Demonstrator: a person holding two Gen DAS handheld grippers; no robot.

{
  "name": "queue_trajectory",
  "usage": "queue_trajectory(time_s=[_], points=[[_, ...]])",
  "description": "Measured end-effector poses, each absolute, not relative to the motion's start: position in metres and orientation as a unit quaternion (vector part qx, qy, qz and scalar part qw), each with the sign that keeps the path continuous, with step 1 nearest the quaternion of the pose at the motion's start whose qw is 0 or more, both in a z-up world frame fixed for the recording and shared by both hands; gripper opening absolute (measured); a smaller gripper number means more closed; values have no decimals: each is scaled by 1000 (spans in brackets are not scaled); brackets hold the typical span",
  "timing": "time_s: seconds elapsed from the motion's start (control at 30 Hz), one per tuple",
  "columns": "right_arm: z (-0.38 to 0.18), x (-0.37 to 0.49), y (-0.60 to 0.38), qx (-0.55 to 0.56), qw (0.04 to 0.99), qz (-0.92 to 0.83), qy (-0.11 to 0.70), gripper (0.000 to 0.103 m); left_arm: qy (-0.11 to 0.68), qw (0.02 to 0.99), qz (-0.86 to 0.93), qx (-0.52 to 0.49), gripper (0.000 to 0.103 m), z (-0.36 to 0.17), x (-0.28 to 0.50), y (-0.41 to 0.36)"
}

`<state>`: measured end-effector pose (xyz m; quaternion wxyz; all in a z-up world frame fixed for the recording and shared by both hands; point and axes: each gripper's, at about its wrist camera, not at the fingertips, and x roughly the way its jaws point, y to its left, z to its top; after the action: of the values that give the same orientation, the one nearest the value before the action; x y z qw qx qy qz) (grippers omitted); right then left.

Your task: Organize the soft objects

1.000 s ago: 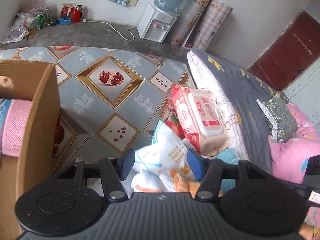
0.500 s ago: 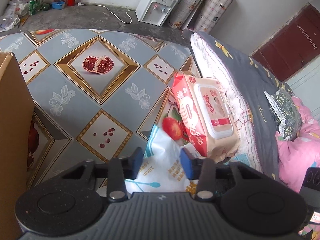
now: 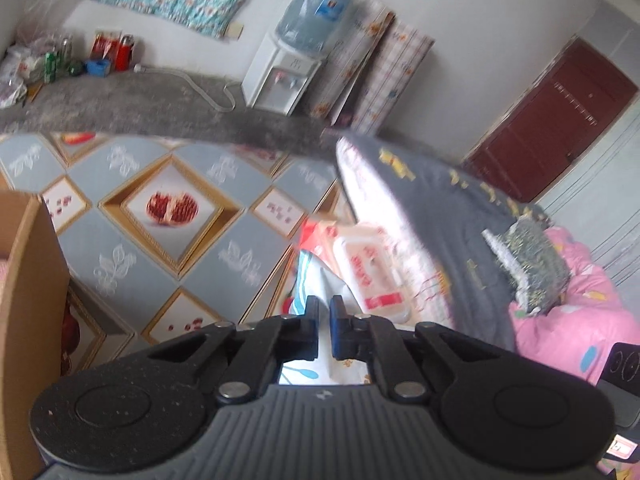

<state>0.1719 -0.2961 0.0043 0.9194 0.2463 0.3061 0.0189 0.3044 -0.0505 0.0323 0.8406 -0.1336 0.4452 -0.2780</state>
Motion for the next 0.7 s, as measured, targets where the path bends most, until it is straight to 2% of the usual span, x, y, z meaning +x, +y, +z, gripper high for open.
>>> queue_trajectory(time_s=[0.17, 0.4, 0.53, 0.7], points=[[48, 160, -279, 216, 937, 33, 272, 13, 410, 856, -281, -143, 6, 73, 286, -34], [102, 165, -219, 179, 945, 103, 254, 13, 369, 881, -239, -175, 5, 122, 243, 39], [120, 187, -155, 134, 941, 164, 265, 13, 350, 899, -171, -200, 5, 131, 216, 99], [124, 235, -61, 95, 916, 240, 308, 13, 342, 900, -71, -262, 5, 117, 198, 182]])
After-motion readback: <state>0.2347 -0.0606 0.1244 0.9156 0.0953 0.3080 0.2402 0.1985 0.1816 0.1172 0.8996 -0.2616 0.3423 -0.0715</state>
